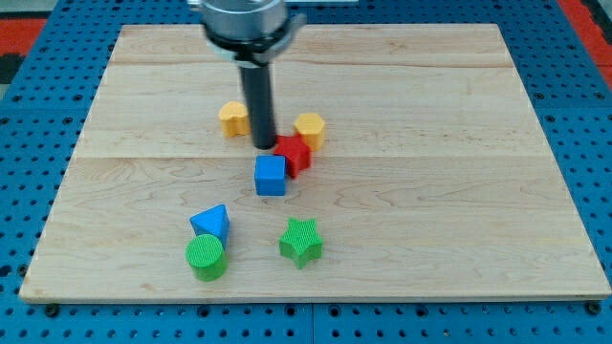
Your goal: Point your arm at blue cube
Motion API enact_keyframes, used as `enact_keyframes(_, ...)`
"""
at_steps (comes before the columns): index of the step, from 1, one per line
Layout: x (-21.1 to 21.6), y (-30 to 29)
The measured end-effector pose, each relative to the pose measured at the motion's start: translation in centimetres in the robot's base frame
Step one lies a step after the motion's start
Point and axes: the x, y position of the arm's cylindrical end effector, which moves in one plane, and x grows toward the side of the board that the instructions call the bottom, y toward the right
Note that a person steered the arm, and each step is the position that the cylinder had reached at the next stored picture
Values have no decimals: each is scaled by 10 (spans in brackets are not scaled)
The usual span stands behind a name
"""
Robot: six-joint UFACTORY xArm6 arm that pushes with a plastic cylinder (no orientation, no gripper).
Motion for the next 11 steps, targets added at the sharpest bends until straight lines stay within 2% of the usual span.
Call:
enact_keyframes(1,-6,-20)
enact_keyframes(2,17,13)
enact_keyframes(3,49,52)
enact_keyframes(5,132,194)
enact_keyframes(6,130,200)
enact_keyframes(7,94,149)
enact_keyframes(9,88,81)
enact_keyframes(11,88,51)
